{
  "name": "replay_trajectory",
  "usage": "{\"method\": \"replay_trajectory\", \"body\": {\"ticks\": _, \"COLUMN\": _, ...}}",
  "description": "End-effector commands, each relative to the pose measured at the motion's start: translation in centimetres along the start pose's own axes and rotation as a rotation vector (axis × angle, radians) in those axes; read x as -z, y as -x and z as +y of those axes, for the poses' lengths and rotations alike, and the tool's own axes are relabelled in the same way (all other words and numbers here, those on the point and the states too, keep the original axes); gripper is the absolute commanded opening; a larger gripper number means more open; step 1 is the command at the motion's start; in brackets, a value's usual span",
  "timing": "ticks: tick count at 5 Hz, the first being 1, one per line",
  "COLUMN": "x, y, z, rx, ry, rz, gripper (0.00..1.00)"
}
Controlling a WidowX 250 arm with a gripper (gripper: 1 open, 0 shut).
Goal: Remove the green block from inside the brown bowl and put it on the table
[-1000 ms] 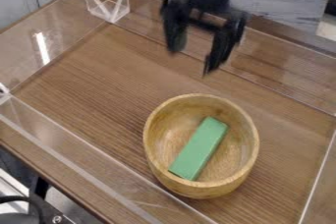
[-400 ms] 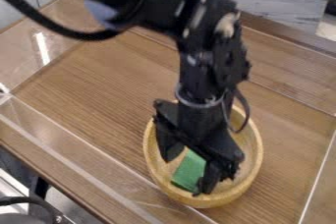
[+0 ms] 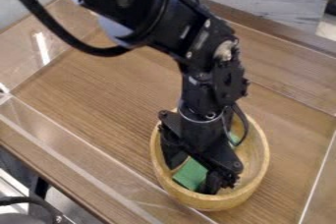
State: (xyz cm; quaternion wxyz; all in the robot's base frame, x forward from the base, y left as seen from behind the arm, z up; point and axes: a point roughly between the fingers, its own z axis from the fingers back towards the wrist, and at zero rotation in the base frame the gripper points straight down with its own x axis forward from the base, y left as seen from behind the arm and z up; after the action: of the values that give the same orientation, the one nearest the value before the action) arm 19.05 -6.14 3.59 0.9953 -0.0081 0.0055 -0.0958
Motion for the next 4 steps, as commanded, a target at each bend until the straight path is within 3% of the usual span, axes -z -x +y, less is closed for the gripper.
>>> {"method": "replay_trajectory", "body": {"ticks": 1, "x": -0.2, "y": -0.8, "z": 0.2, "rx": -0.008, "ry": 0.011, "rz": -0.032, "gripper": 0.00}}
{"method": "replay_trajectory", "body": {"ticks": 4, "x": -1.6, "y": -0.3, "z": 0.7, "rx": -0.052, "ry": 0.052, "rz": 0.009, "gripper": 0.00}}
